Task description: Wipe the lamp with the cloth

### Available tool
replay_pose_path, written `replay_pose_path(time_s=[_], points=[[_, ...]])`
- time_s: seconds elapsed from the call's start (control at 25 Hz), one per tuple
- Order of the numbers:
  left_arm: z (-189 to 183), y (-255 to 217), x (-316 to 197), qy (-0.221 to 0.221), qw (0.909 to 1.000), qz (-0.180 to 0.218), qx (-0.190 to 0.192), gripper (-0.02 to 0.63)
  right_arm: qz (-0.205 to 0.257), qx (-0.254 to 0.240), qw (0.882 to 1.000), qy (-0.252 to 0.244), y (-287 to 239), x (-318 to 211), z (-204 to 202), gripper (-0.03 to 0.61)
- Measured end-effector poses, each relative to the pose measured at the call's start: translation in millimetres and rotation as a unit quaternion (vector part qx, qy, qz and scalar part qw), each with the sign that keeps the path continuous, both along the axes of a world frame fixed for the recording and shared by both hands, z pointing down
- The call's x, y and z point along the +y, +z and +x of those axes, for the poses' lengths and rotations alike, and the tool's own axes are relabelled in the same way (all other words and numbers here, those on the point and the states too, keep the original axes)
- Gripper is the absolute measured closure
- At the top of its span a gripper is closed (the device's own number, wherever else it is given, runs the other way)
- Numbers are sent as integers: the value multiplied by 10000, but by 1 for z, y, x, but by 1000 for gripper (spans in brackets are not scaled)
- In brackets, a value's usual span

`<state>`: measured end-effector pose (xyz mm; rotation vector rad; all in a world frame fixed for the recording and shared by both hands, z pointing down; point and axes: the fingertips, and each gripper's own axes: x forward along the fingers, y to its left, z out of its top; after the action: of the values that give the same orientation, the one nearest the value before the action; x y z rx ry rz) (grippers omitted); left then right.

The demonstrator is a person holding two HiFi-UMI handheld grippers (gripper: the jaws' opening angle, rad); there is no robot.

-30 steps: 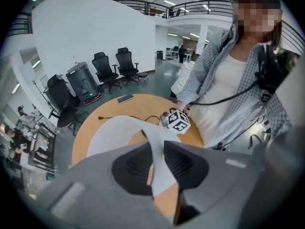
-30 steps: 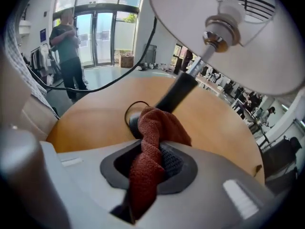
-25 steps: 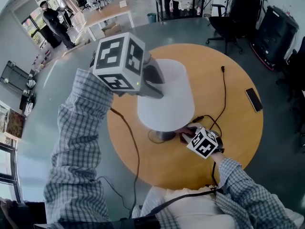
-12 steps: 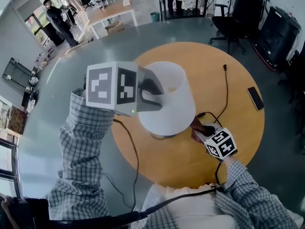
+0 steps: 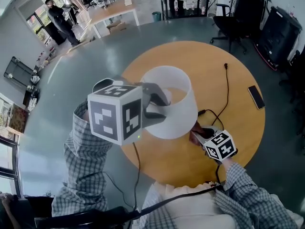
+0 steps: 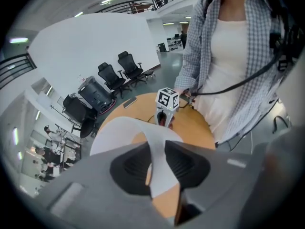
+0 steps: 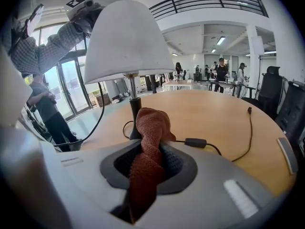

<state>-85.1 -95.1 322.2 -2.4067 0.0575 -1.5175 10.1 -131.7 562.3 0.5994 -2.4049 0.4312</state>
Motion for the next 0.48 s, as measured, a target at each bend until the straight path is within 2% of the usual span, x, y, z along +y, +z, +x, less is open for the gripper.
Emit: replay_pose_path(time_s=[0.28, 0.48], points=[[-5, -1, 4, -21, 9998, 193, 103, 505, -60, -4, 10000, 26, 2, 8, 1, 508], [2, 1, 1, -60, 9998, 160, 71, 497, -75, -31, 10000, 43, 3, 6, 9, 508]])
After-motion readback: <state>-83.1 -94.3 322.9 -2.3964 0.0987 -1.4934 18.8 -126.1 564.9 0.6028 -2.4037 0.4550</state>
